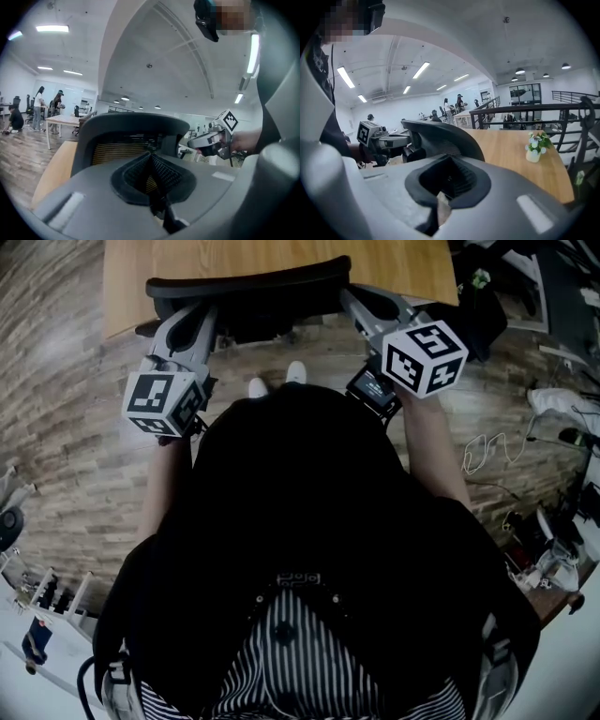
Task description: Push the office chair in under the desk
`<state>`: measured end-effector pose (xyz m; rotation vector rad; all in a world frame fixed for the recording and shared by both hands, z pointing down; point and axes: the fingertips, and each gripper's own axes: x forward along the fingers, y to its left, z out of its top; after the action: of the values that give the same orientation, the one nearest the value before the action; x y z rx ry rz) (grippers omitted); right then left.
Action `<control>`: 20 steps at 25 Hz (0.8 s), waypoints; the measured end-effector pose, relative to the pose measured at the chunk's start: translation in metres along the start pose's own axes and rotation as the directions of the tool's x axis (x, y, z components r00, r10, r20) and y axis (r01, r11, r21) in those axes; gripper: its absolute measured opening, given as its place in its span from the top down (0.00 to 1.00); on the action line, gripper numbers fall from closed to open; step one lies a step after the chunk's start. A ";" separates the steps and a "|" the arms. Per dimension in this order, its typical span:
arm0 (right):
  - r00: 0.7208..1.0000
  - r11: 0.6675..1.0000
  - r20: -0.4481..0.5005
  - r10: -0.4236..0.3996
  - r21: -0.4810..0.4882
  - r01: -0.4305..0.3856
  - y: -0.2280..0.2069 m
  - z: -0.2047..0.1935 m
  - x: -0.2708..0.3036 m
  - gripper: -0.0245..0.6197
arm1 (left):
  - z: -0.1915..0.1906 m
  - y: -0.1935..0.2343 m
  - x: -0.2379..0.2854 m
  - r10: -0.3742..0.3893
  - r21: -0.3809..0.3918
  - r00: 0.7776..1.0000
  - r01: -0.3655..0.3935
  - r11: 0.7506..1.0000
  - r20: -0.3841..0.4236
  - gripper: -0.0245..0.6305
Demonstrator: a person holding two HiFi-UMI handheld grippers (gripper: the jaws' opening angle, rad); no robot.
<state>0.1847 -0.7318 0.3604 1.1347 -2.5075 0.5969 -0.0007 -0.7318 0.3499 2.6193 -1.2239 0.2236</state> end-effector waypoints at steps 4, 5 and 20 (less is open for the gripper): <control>1.000 1.000 0.019 0.002 0.003 -0.002 0.017 -0.006 -0.004 0.96 | -0.005 -0.028 -0.005 -0.098 0.078 0.995 0.099 0.992 -0.010 0.95; 1.000 1.000 0.016 0.004 -0.001 -0.004 0.015 -0.006 -0.005 0.96 | -0.006 -0.032 -0.002 -0.115 0.087 0.993 0.116 0.989 -0.019 0.95; 1.000 0.999 -0.008 0.030 -0.028 -0.030 0.007 -0.010 -0.016 0.96 | -0.006 -0.055 0.019 -0.170 0.112 0.984 0.175 0.978 -0.051 0.95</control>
<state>0.1913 -0.7128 0.3597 1.0847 -2.5232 0.5711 0.0535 -0.7095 0.3518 2.7865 -0.9908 0.3236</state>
